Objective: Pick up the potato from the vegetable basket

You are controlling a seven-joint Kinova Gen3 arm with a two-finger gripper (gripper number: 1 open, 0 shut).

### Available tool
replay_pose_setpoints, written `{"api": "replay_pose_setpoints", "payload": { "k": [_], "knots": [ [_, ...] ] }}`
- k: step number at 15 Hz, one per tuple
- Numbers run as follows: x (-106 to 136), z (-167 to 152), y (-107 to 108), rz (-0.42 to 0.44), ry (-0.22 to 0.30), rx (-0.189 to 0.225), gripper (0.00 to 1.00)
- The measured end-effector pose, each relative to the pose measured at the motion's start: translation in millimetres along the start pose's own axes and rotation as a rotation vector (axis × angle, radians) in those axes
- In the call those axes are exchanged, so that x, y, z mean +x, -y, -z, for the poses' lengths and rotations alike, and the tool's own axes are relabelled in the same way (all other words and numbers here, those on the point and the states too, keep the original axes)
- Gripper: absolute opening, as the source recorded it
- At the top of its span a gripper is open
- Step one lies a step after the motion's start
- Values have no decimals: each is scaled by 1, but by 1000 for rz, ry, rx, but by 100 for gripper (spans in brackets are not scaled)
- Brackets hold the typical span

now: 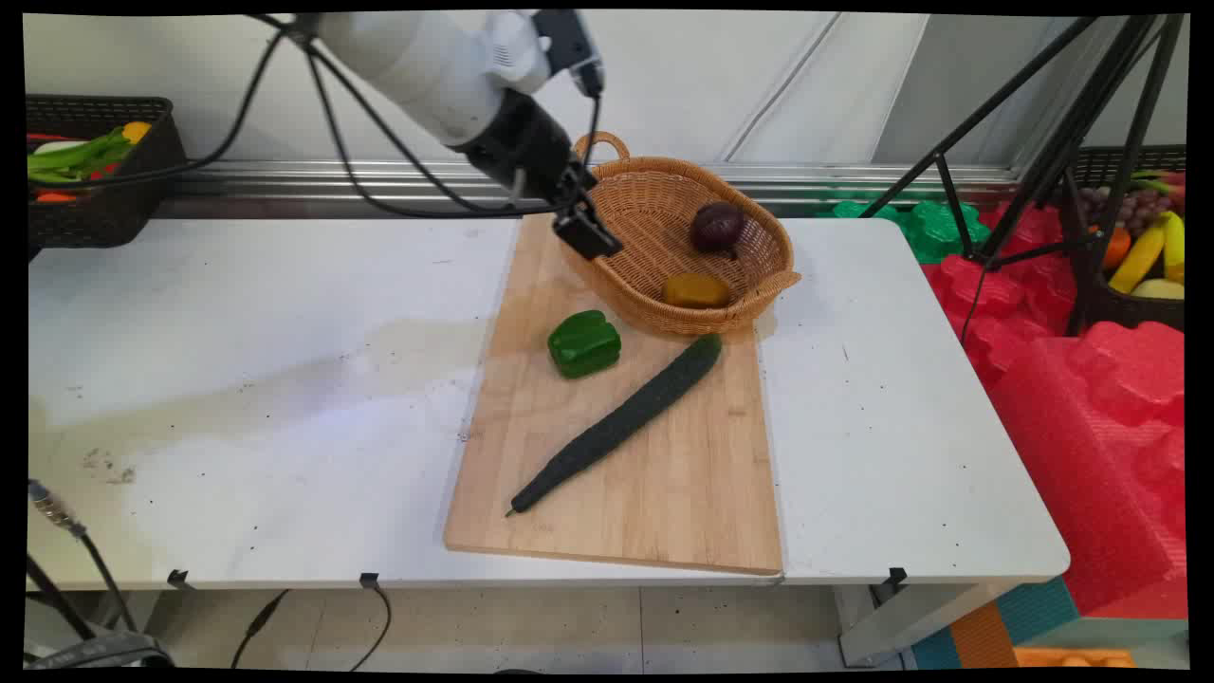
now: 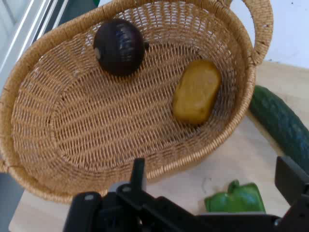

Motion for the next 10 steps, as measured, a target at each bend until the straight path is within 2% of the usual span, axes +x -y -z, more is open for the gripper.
{"api": "replay_pose_setpoints", "payload": {
  "k": [4,10],
  "knots": [
    [27,-33,9,10,29,-6,100],
    [60,-90,22,19,112,-35,100]
  ]
}}
